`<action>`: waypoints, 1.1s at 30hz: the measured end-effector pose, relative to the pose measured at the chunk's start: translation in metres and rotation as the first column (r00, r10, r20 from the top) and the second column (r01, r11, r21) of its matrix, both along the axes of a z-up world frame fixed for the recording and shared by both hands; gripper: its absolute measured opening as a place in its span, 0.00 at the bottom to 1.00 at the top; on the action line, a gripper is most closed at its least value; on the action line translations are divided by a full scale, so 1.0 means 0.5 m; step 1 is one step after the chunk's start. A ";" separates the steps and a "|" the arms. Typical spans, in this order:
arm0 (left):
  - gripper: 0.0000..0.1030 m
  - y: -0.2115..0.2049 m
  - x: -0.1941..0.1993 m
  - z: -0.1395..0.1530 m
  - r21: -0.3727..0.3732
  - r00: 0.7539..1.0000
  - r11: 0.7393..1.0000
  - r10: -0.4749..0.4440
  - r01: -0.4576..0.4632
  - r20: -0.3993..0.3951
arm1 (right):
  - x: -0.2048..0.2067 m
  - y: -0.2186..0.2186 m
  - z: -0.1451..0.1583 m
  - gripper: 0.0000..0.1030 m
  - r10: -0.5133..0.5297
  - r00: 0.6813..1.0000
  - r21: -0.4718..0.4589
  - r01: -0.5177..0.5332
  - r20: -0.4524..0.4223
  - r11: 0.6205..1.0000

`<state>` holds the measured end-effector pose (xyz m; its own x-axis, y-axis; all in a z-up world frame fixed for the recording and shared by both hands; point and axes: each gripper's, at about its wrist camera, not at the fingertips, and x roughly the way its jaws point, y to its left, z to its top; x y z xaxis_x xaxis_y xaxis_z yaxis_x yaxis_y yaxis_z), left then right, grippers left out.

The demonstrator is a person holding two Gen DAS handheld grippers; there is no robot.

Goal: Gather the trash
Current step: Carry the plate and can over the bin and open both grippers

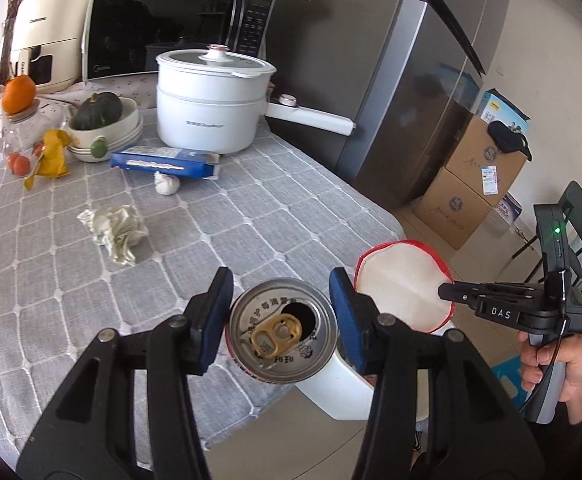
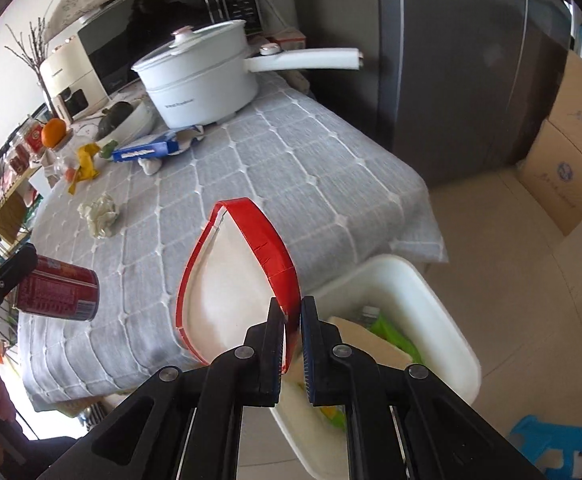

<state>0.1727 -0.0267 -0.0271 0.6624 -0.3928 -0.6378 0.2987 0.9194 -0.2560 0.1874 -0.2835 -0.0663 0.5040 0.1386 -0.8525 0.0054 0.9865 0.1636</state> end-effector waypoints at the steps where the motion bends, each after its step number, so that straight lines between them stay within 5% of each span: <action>1: 0.50 -0.016 -0.001 -0.003 0.001 1.000 1.000 -0.018 0.018 -0.004 | -0.007 -0.017 -0.010 0.09 -0.012 1.000 -0.005 0.012 -0.020 1.000; 13: 0.50 -0.164 -0.017 -0.042 0.001 0.984 0.985 -0.173 0.173 -0.045 | -0.035 -0.122 -0.130 0.14 -0.068 0.965 -0.026 0.063 -0.254 0.998; 16: 0.50 -0.190 -0.019 -0.052 -0.003 0.977 0.979 -0.206 0.206 -0.057 | -0.040 -0.139 -0.123 0.29 -0.082 0.966 -0.038 0.075 -0.243 0.996; 18: 0.50 -0.210 -0.020 -0.062 -0.005 0.972 0.974 -0.226 0.226 -0.071 | -0.047 -0.151 -0.109 0.49 -0.101 0.971 -0.044 0.093 -0.217 0.995; 29: 0.51 -0.305 -0.019 -0.140 0.019 0.937 0.944 -0.326 0.331 -0.129 | -0.073 -0.193 -0.081 0.55 -0.139 0.973 -0.050 0.132 -0.182 0.990; 30: 0.53 -0.312 -0.016 -0.148 0.033 0.931 0.939 -0.335 0.343 -0.145 | -0.074 -0.197 -0.080 0.56 -0.143 0.973 -0.050 0.136 -0.180 0.989; 33: 0.82 -0.322 -0.015 -0.164 0.157 0.951 0.943 -0.272 0.294 -0.149 | -0.081 -0.209 -0.079 0.59 -0.157 0.972 -0.048 0.150 -0.175 0.987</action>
